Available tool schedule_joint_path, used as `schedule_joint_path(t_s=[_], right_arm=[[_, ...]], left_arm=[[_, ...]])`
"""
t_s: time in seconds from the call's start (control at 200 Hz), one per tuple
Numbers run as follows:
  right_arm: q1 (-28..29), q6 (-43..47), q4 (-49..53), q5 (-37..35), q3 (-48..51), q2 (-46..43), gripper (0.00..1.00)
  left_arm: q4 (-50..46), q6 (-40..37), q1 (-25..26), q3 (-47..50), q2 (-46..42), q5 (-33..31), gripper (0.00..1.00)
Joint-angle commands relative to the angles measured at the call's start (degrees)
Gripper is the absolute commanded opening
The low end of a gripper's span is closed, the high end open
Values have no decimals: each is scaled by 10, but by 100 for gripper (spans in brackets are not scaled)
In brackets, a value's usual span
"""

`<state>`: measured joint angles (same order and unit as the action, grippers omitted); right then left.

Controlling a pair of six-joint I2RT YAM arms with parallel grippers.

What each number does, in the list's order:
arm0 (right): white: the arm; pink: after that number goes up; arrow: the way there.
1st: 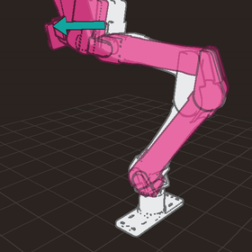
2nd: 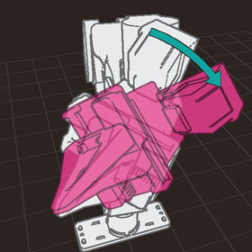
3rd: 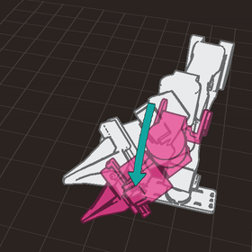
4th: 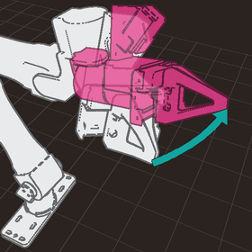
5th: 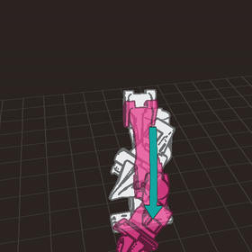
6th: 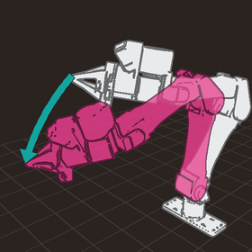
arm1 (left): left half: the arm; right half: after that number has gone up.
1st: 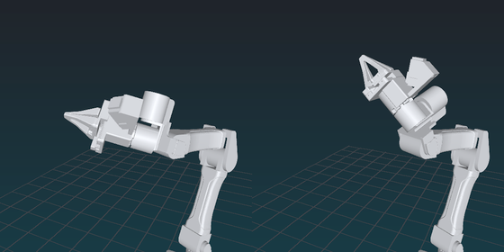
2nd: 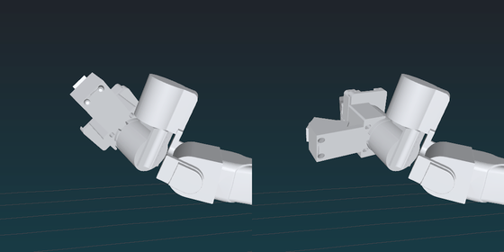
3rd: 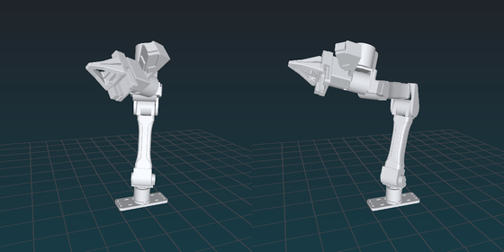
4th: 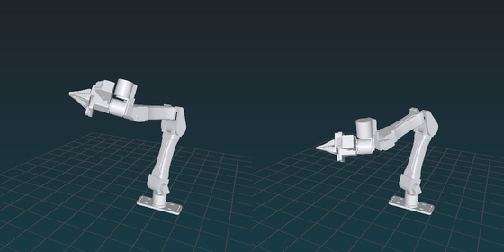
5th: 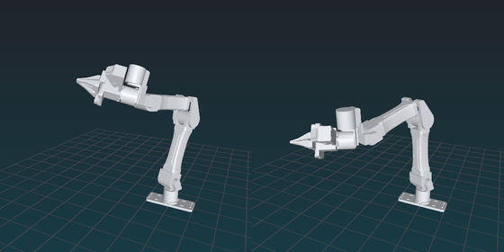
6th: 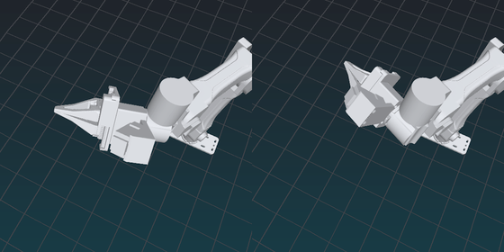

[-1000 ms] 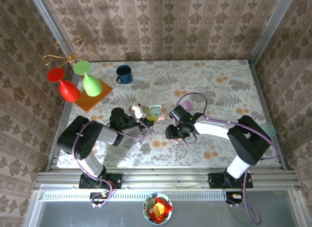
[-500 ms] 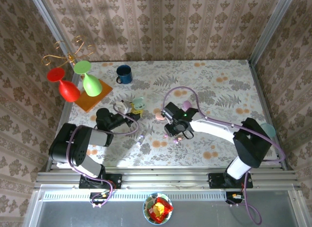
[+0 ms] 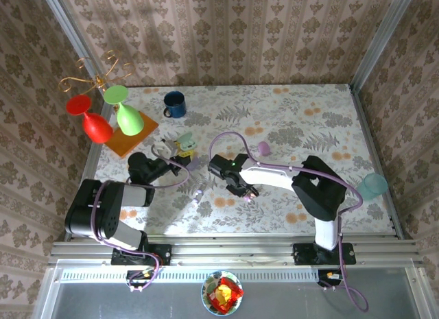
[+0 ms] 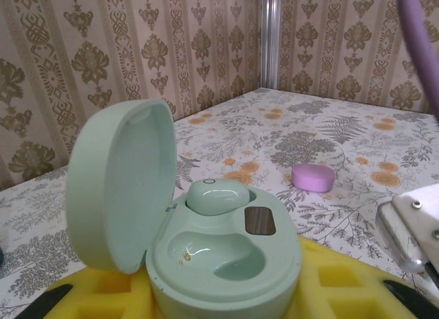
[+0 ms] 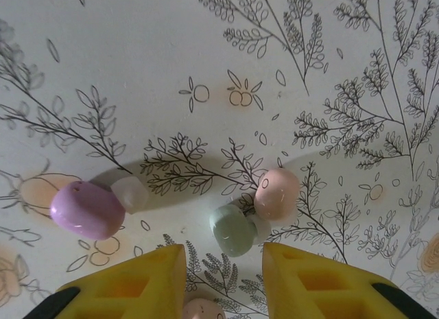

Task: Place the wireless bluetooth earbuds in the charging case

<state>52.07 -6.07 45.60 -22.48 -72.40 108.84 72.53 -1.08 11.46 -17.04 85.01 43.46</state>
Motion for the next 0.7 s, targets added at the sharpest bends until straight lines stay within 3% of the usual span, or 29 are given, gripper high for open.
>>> schedule_joint_path(t_s=[0.0,0.69], right_arm=[[4,8,33,-42,-25,22,35],[5,2,14,-49,-29,52,26]], left_arm=[[15,5,-7,10,-13,0,21],[14,6,-8,10,-20,9,21]])
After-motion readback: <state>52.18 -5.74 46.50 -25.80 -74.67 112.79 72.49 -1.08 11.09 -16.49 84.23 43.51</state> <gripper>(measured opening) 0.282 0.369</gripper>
